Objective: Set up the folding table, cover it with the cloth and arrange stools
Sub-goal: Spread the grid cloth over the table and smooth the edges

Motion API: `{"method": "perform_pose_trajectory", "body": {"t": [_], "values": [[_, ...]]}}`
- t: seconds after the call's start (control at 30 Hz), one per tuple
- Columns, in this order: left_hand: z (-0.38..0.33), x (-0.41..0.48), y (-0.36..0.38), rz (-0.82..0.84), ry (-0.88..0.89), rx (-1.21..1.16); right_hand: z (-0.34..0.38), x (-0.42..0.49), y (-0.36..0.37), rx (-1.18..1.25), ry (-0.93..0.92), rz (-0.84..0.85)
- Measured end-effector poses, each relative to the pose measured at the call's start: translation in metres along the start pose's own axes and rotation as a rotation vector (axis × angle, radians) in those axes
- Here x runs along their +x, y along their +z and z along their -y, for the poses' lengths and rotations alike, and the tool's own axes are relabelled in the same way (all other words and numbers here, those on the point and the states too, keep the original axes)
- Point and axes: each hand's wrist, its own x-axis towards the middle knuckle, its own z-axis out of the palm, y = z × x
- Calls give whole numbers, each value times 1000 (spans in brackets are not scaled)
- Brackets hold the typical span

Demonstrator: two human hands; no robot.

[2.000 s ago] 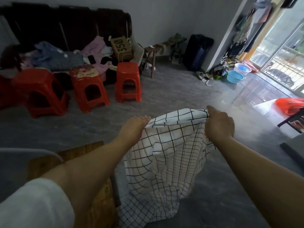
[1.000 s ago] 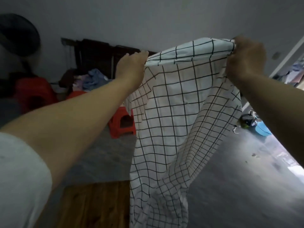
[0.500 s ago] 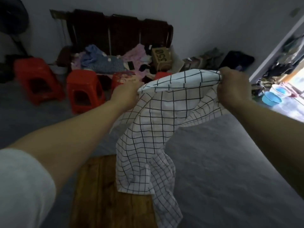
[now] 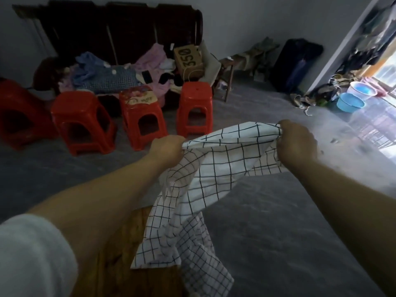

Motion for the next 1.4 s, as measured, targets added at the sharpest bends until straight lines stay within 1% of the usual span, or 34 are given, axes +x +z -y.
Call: {"method": "perform_pose_trajectory", "body": {"t": [0.07, 0.23, 0.33, 0.4, 0.53, 0.63, 0.8, 0.93, 1.07, 1.17, 1.27, 1.4], "values": [[-21, 23, 15, 51, -14, 27, -22, 13, 16, 10, 24, 19], [-71, 69, 51, 112, 4, 205, -73, 36, 45, 31, 103, 69], [-97, 97, 60, 94, -8, 216, -96, 54, 45, -30, 90, 42], [-110, 114, 57, 50, -25, 188, -104, 68, 39, -61, 78, 6], [-142, 160, 24, -58, -33, 168, -113, 102, 9, -118, 67, -106], [-157, 189, -18, -184, -22, 147, -112, 122, -26, -155, 58, -181], [-154, 217, -101, -336, -9, 105, -86, 131, -78, -167, -32, -293], [-124, 217, -160, -465, 5, 79, -44, 124, -102, -197, -113, -334], [-58, 188, -187, -546, -21, 126, 19, 101, -102, -184, -178, -338], [14, 148, -190, -543, -20, 128, 74, 72, -89, -183, -243, -288], [89, 90, -180, -566, 40, 43, 130, 35, -73, -149, -284, -233], [193, -1, -139, -483, 24, -13, 201, -33, -31, -50, -339, -74]]}}
